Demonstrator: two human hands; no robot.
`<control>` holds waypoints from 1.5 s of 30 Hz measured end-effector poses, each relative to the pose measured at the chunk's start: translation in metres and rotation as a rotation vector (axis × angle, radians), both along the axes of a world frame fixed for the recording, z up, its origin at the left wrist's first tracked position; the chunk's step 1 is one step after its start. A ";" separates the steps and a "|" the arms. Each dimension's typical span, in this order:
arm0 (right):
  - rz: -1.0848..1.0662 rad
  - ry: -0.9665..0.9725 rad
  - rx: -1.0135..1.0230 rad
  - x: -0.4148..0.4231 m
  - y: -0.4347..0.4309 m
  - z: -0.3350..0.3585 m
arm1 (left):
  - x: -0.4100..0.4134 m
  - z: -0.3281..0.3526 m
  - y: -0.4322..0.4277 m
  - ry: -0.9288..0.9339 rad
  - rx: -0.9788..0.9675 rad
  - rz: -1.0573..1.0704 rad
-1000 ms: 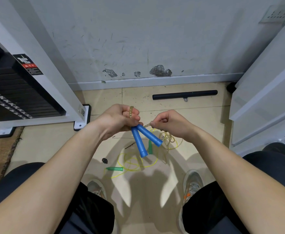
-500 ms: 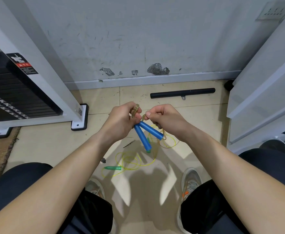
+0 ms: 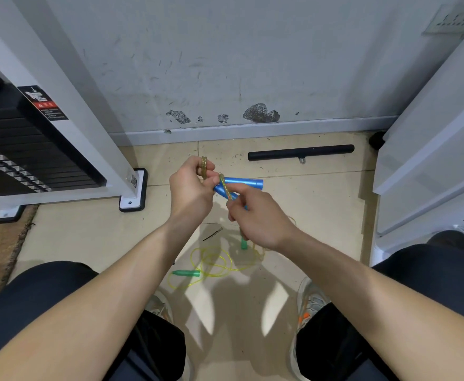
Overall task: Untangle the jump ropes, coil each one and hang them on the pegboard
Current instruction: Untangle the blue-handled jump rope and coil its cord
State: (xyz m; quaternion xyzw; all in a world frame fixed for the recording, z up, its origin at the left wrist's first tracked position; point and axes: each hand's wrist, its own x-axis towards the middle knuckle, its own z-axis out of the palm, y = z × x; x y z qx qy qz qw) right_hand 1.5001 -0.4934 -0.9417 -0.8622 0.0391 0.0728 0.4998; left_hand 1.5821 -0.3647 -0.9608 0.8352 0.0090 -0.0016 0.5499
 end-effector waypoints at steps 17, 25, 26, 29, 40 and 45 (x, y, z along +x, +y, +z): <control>-0.080 0.174 0.150 0.016 -0.030 -0.024 | -0.001 0.039 0.017 0.589 -0.605 -0.044; -0.021 0.192 0.202 0.020 -0.044 -0.011 | -0.005 0.045 0.023 0.597 -0.460 -0.340; -0.018 0.195 0.208 0.022 -0.046 -0.011 | -0.007 0.045 0.024 0.564 -0.413 -0.377; -0.010 0.203 0.189 0.028 -0.051 -0.014 | -0.013 0.042 0.024 0.455 -0.239 -0.437; 0.068 0.236 0.204 0.029 -0.047 -0.003 | -0.011 0.015 0.014 0.142 0.265 -0.402; -0.053 0.147 0.183 0.018 -0.023 -0.003 | -0.006 0.009 0.008 0.089 0.241 -0.256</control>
